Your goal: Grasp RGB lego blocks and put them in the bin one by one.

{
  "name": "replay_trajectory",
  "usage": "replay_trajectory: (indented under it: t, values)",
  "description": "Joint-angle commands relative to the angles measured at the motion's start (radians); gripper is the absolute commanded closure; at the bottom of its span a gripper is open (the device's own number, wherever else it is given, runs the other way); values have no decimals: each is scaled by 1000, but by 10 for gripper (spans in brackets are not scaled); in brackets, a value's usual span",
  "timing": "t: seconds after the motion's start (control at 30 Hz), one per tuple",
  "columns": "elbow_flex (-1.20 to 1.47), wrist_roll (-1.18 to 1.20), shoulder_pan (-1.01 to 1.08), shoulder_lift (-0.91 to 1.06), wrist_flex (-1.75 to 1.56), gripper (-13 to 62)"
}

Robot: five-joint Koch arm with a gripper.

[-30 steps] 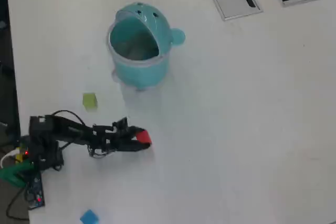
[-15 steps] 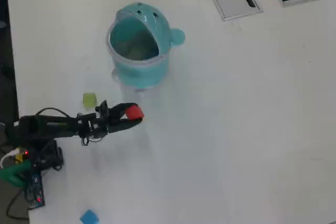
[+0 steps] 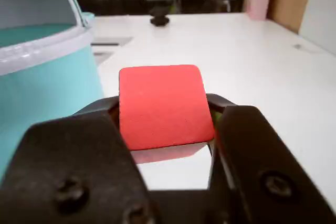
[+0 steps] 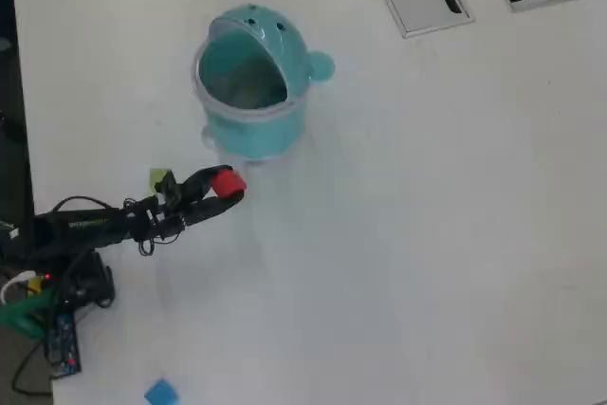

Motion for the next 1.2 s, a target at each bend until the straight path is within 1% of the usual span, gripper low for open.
replay_trajectory:
  t: [0.0, 0.27, 0.4, 0.47, 0.5, 0.57, 0.8, 0.83, 1.03, 1.17]
  values:
    - [-55, 2, -23, 51, -117, 369]
    - [-61, 18, -107, 83, -110, 370]
    - [-103, 11, -129, 84, -109, 370]
    - [-130, 8, -172, 69, -120, 370]
    - [-259, -18, -225, 66, 20, 370]
    - [-370, -26, -270, 20, 77, 370]
    - [-525, -35, -327, -80, 146, 369]
    - [-584, -34, -354, -126, 163, 370]
    - [-678, -34, -402, -213, 186, 370]
    - [-824, -71, -439, -285, 255, 370]
